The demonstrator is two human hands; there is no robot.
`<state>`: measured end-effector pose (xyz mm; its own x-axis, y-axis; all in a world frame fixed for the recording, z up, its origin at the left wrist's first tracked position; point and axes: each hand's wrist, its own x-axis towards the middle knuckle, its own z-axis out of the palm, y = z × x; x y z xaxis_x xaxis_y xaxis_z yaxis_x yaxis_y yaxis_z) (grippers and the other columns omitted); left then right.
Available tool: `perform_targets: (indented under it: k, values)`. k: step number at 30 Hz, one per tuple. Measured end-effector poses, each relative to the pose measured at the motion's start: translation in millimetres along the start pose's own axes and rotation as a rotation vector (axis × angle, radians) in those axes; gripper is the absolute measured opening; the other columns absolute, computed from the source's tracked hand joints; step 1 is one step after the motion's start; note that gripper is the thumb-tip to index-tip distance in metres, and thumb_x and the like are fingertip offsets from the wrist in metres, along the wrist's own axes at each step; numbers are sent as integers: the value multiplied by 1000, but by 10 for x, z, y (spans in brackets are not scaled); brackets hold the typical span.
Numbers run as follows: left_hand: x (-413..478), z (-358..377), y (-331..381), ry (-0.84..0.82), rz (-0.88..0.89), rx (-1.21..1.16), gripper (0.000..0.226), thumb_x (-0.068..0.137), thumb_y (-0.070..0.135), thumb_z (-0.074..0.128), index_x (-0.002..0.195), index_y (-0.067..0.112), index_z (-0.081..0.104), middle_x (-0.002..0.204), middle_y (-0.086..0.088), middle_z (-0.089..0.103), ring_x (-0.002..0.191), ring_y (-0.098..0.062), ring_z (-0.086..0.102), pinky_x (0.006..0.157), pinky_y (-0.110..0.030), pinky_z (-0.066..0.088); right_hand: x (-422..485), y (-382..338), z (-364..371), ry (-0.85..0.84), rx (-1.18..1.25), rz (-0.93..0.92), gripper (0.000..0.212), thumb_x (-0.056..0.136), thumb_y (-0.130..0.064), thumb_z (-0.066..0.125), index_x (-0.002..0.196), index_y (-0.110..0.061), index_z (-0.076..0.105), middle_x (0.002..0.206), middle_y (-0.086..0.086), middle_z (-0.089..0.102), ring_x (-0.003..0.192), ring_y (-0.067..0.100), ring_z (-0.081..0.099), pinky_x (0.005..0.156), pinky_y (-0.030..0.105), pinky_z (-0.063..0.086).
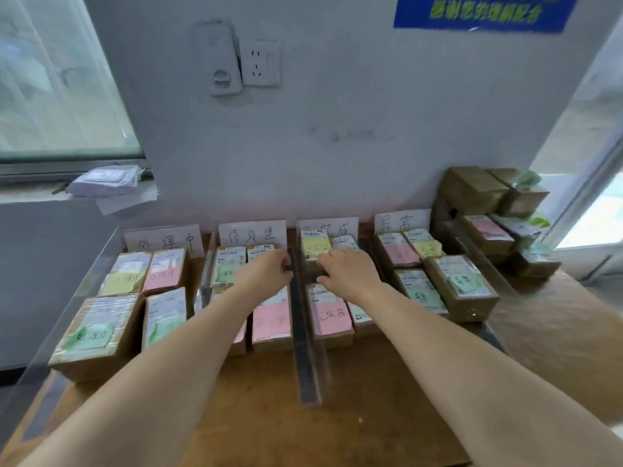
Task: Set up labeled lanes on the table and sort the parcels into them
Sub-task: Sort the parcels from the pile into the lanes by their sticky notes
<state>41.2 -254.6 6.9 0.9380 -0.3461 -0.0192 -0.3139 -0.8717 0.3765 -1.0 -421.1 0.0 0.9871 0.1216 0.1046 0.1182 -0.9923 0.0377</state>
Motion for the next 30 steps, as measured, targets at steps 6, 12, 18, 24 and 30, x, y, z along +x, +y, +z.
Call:
perform_targets:
  k: [6, 12, 18, 24, 30]
  values:
    - [107, 318, 1302, 8, 148, 27, 20, 92, 28, 51, 112, 23, 54, 106, 3, 61, 92, -17, 58, 75, -32, 50, -640, 1256, -296, 61, -32, 122, 32, 98, -36, 48, 125, -20, 54, 123, 4, 60, 112, 27, 58, 89, 40, 46]
    - [208, 781, 2644, 52, 314, 124, 16, 93, 26, 46, 103, 21, 58, 97, 4, 61, 88, -16, 59, 75, -34, 50, -1339, 2570, -418, 84, -65, 261, 29, 96, -33, 47, 120, -19, 56, 120, 5, 59, 113, 29, 56, 85, 38, 44]
    - [564, 1140, 3532, 27, 444, 172, 15, 92, 30, 47, 99, 23, 58, 99, 1, 63, 89, -19, 59, 77, -39, 52, -1668, 3608, -395, 52, -21, 397, 31, 96, -36, 47, 122, -21, 55, 126, 4, 56, 116, 30, 55, 89, 42, 44]
    - [1223, 1460, 4129, 86, 500, 206, 20, 92, 31, 48, 105, 22, 61, 103, 1, 64, 95, -21, 60, 75, -33, 46, -1504, 4431, -264, 42, 2, 468, 30, 96, -36, 46, 121, -24, 57, 124, 3, 58, 113, 29, 56, 91, 41, 46]
    - [1967, 1626, 4579, 90, 519, 143, 26, 93, 30, 46, 115, 23, 59, 109, 2, 63, 99, -20, 59, 85, -38, 47, -1132, 5140, -264, 71, 59, 514, 37, 97, -35, 47, 131, -21, 51, 127, 5, 57, 114, 31, 55, 88, 39, 44]
